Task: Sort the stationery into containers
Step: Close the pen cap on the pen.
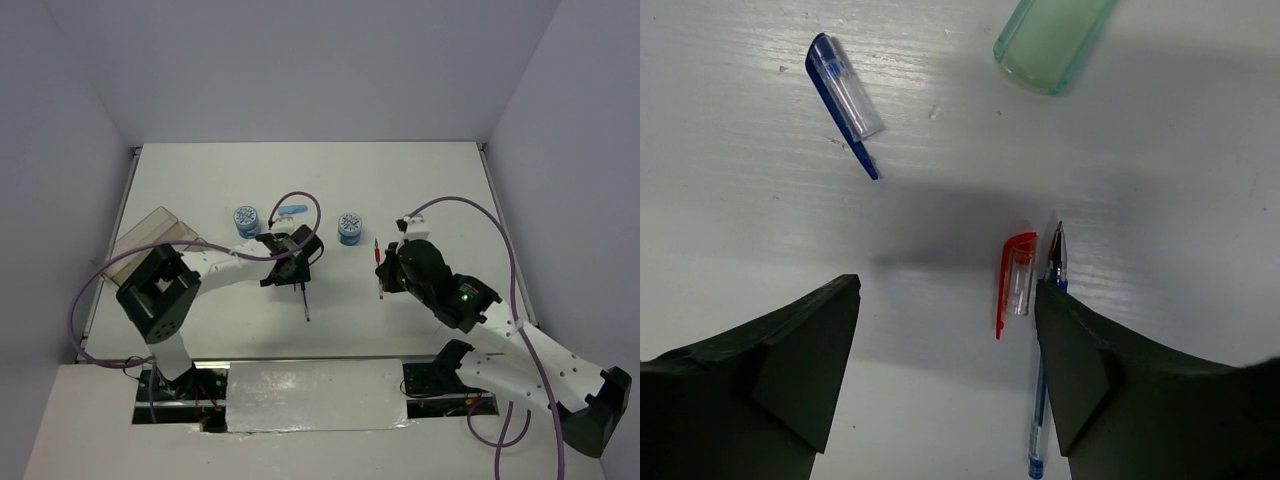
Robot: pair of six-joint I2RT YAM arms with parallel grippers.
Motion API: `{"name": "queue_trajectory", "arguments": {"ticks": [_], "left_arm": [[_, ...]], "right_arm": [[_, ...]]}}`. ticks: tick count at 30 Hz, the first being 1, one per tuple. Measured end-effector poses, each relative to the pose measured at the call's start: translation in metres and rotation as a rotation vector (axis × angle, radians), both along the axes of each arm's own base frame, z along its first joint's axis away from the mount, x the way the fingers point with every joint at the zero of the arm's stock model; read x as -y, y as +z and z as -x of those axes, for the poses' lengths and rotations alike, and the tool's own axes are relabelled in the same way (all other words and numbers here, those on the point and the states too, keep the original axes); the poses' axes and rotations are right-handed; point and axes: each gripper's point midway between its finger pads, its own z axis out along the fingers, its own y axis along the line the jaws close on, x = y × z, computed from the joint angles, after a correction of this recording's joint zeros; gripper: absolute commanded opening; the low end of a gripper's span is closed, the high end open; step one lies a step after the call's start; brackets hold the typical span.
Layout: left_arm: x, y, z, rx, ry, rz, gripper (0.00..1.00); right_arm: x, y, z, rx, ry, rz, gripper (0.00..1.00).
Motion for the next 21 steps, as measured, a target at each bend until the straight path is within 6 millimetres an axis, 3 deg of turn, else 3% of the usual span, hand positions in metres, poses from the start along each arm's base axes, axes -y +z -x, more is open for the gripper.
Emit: {"name": "queue_trajectory", "arguments": {"ticks": [14, 21], "left_arm": [[0.002, -0.013, -0.004, -0.017, 0.004, -0.028, 0.80], [0.002, -0.016, -0.004, -0.022, 0.005, -0.037, 0.71]], "right_arm": [[0.003, -0.011, 0.004, -0.013, 0.012, 0.025, 0.00], [0.004, -0.011, 0.005, -0.007, 0.015, 0.021, 0.00]]}}
